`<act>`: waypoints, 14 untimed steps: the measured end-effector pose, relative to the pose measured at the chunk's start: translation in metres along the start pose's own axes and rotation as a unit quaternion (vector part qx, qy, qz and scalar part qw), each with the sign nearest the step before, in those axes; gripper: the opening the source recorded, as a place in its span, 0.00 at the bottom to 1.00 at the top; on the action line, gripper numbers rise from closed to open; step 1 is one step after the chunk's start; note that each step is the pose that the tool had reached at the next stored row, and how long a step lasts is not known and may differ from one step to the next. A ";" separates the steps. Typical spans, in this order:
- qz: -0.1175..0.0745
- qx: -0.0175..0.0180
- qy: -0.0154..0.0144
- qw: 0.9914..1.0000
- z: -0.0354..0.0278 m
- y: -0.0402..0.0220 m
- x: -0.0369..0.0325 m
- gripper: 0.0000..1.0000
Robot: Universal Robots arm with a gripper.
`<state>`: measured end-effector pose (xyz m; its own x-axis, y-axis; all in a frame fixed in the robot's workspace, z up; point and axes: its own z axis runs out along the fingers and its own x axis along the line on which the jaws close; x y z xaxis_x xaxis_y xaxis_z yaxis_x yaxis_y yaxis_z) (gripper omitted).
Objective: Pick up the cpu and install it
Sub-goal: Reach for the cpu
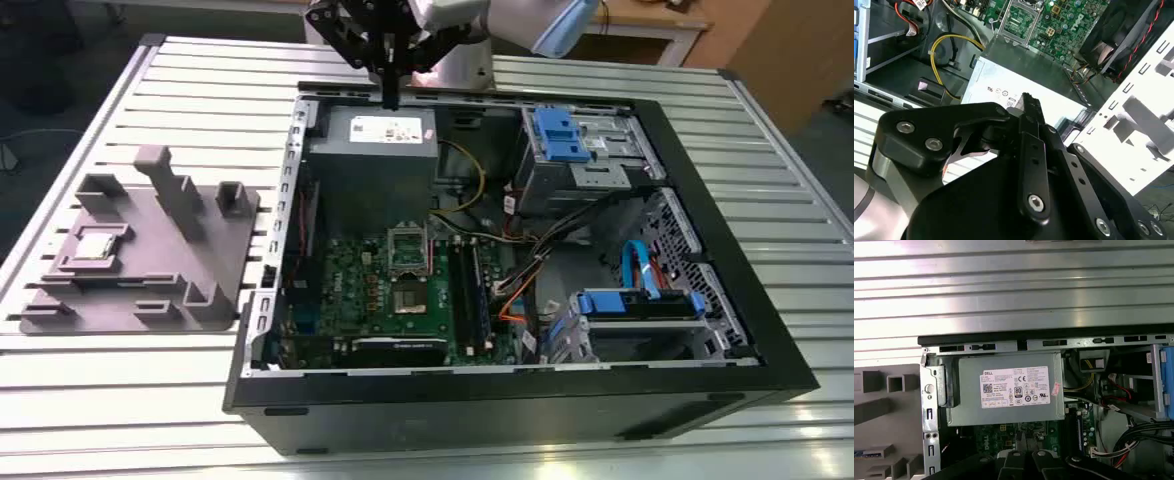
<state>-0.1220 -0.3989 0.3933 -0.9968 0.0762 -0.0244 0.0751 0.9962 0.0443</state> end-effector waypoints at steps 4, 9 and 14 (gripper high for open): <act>0.000 0.000 0.000 1.000 0.0000 0.0000 0.0000 0.10; 0.000 0.000 0.000 1.000 0.0000 -0.0001 0.0008 0.10; 0.000 0.000 0.000 1.000 -0.0001 -0.0003 0.0043 0.10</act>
<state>-0.1263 -0.3990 0.3933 -0.9968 0.0762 -0.0245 0.0751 0.9962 0.0443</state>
